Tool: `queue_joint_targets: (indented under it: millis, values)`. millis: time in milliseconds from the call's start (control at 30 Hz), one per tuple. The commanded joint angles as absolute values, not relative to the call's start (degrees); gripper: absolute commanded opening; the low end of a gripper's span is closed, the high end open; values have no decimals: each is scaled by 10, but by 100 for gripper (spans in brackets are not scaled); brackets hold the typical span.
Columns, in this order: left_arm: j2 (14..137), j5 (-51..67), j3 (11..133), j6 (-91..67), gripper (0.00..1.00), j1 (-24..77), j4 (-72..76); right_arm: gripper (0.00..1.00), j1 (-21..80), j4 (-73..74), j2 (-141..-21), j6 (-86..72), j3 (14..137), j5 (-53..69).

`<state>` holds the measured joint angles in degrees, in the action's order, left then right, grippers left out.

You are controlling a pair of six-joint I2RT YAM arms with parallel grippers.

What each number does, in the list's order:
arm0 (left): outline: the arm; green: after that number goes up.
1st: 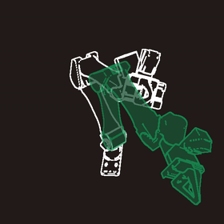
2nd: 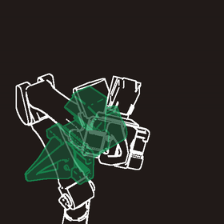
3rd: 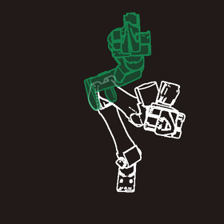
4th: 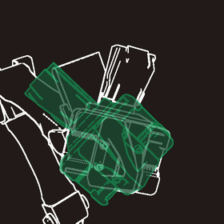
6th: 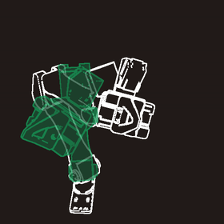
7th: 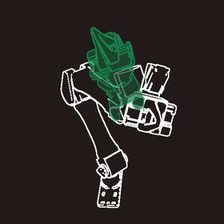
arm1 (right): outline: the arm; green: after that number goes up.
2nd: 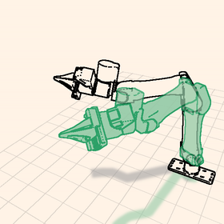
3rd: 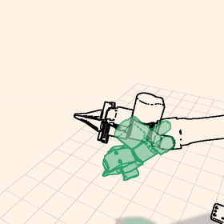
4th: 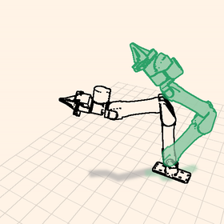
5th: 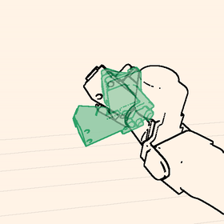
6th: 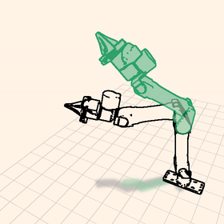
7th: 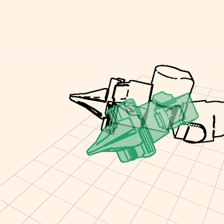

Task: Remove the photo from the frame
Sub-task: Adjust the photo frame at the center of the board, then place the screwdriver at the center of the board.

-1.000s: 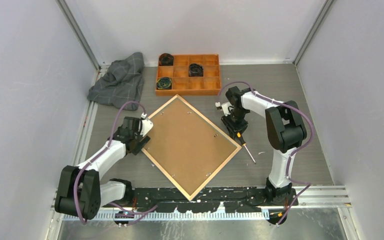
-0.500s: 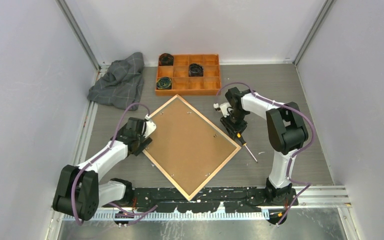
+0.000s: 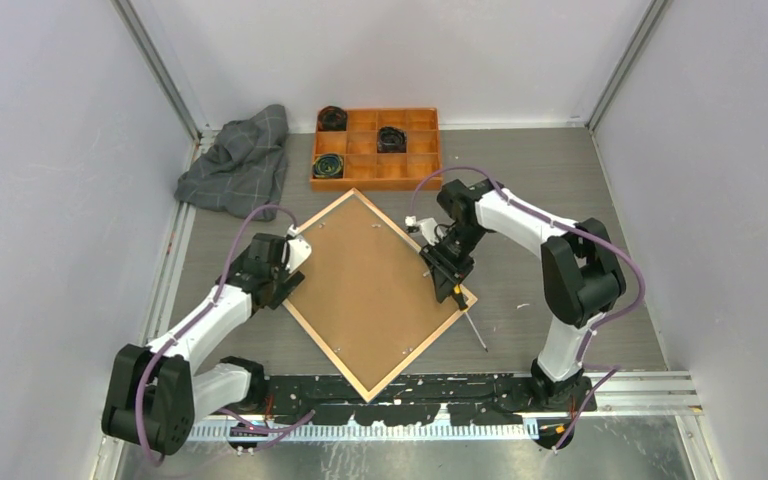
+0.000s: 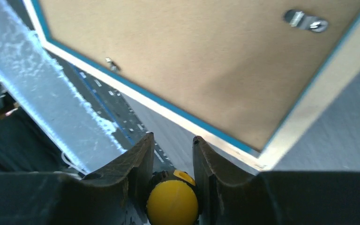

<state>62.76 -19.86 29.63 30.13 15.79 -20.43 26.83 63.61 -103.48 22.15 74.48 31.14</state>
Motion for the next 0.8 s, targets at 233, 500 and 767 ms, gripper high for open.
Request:
queue_joint_targets:
  millis: [233,500,767]
  values:
    - [595,-86,380,264,91,145,-284,1,247,610,-987,183,749,284]
    - [542,-21,414,249,98,145,-367,1,186,584,-1012,195,789,127]
    - [556,-27,410,225,99,145,-369,11,177,526,-1101,161,818,55]
